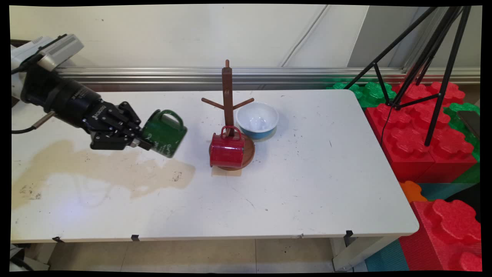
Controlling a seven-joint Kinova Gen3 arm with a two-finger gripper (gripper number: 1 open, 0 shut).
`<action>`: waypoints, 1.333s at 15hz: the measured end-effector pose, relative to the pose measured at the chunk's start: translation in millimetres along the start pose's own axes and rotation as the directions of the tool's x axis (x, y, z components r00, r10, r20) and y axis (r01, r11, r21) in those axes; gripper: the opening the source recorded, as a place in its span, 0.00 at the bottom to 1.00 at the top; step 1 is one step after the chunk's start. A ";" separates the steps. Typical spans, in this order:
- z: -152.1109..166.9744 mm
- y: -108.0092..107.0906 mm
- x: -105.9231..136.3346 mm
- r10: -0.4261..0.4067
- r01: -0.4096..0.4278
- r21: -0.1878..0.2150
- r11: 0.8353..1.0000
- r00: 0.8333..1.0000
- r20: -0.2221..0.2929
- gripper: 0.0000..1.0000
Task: Place the picked object on the table
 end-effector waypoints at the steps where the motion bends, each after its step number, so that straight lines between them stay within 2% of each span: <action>1: -3.8 -0.6 -2.1 0.016 -0.016 0.008 1.000 1.000 0.018 0.00; 5: -13.8 -4.7 -9.3 0.067 -0.070 0.034 0.997 0.995 0.076 0.00; 9: -22.2 -14.3 -15.6 0.126 -0.137 0.069 0.988 0.982 0.144 0.00; 13: -28.2 -28.0 -23.4 0.178 -0.205 0.097 0.974 0.957 0.228 0.00; 20: -29.0 -42.5 -35.8 0.217 -0.263 0.110 0.958 0.923 0.318 0.00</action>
